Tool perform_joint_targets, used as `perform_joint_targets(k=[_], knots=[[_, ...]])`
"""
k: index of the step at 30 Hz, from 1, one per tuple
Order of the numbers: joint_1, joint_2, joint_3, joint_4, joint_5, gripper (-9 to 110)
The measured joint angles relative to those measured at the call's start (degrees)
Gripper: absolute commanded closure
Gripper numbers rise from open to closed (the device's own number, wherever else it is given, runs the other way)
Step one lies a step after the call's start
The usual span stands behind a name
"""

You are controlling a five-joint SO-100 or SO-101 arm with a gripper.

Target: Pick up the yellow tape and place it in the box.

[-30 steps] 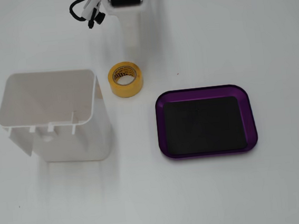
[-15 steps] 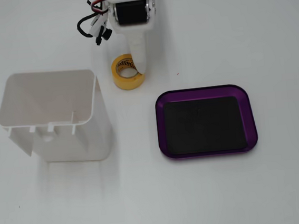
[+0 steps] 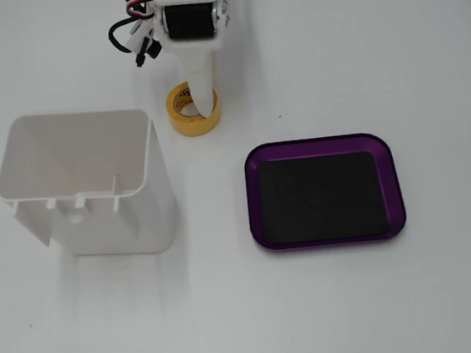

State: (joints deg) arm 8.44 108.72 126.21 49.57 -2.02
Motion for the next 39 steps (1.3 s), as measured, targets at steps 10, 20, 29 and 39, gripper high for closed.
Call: perform_joint_targets(k=[10,20,29,39], knots=[[0.5,10.5,0.0,1.1,0.1,87],[0.4,13.8,2.5,2.1,0.1,87],[3.2,14.5,8.4,2.1,-0.2,87],[7.5,14.5,9.9,-0.9,-4.9,87]])
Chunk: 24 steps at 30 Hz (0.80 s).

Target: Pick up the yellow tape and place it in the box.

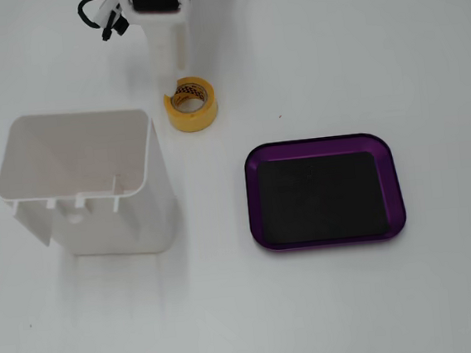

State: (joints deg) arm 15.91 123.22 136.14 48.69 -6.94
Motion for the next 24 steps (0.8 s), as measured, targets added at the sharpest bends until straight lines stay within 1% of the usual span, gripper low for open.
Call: perform_joint_targets(k=[16,20,24], knots=[[-0.4,0.0,3.9,-2.5,-0.2,87],[-4.7,0.0,7.4,-5.7,-0.2,87],[-5.4,0.1,9.1,-8.2,-0.2,88]])
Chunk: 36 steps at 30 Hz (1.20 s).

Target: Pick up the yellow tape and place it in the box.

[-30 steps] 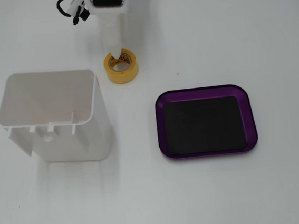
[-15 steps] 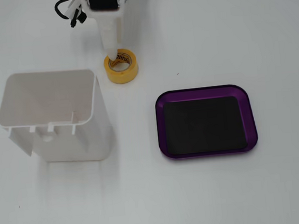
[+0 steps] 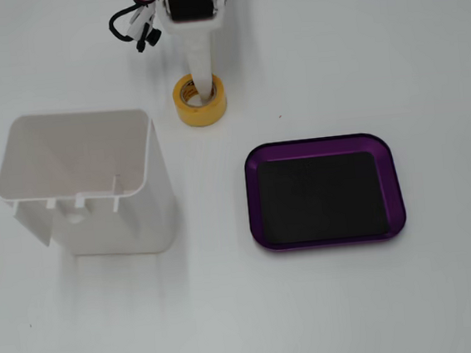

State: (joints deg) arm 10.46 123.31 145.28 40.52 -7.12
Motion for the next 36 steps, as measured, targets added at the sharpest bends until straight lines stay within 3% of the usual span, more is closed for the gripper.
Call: perform_joint_targets(k=[4,8,16,21,28,36], knots=[[-0.1,0.1,0.3,-0.6,0.0,89],[-0.1,0.1,0.5,-0.8,-1.1,102],[-0.2,1.1,0.6,-0.2,-2.0,102],[-1.2,4.8,-4.4,8.0,4.4,102],[-16.6,12.3,-18.3,8.8,11.1,102],[-18.6,-9.8,-23.6,-0.3,13.8,102]])
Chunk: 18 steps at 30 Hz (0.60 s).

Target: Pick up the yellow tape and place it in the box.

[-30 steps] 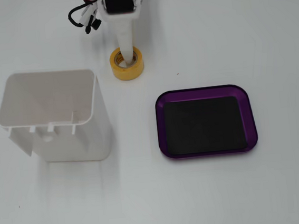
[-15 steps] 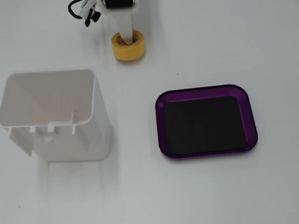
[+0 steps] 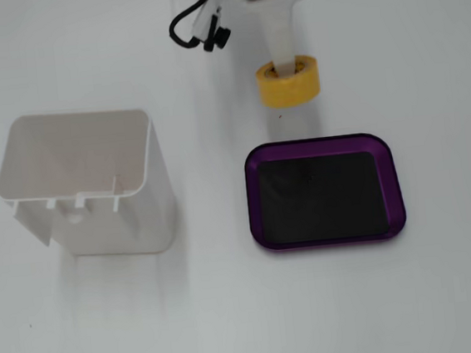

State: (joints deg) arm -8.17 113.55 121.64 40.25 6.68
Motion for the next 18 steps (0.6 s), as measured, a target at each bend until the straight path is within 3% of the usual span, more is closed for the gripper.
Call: perform_joint_targets(k=[6,18], knots=[[-1.1,-12.4,-9.0,-0.7,0.4,102],[-0.8,-21.2,-18.3,-1.6,0.4,102]])
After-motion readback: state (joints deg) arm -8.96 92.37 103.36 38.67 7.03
